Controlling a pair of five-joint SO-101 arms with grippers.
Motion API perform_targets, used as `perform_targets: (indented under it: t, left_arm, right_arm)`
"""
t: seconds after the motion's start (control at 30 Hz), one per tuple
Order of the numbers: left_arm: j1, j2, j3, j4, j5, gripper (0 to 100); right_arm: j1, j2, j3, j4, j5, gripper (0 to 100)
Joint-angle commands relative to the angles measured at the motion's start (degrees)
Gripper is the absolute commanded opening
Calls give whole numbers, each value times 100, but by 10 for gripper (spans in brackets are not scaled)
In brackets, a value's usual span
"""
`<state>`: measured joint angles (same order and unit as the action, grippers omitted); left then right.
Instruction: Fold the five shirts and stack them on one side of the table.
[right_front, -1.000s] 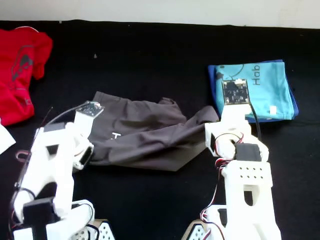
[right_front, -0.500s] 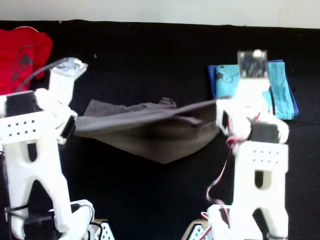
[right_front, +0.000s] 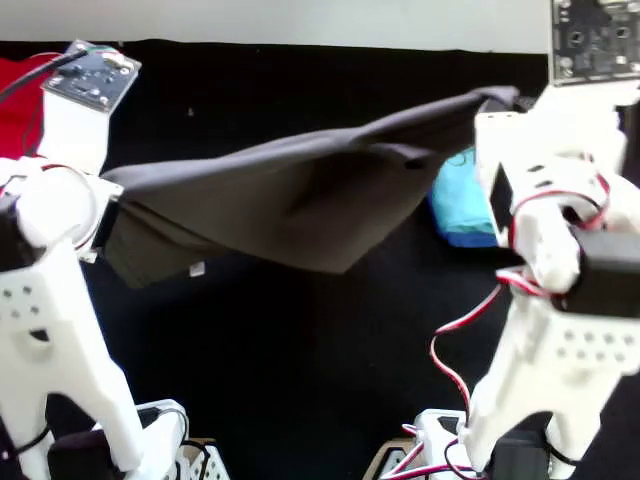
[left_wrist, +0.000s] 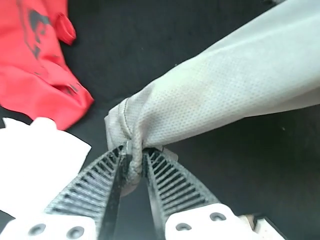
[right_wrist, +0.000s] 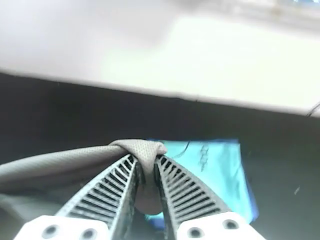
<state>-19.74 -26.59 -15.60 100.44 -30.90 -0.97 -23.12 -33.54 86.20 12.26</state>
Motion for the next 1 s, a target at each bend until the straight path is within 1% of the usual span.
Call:
perform_targets:
  t: [0.0,0.13,0.23,0.33,0.47,0.63,0.87,0.97]
  left_arm:
    - [-31,-409,-365,44,44,9]
    - [-31,-857,-251,26,35,9]
    - [-40,-954,277,0,9,9]
    - [-22,-963,778,0,9,9]
    - [-13,-927,1684,-26,9,9]
    - [-13,-927,2941,-369,9,9]
    - [-13,-963,3714,-369,9,9]
    - [22,-919,4312,-527,9,9]
  right_arm:
    - [110,-40,-840,92,220,5]
    - [110,-40,-1473,365,220,5]
    - [110,-40,-1851,620,220,5]
    - [110,22,-1877,796,202,5]
    - [84,4,-1288,901,193,5]
    - [57,-40,-207,919,193,5]
    - [-576,-22,22,1288,185,5]
    - [-804,-13,637,1402,-79,5]
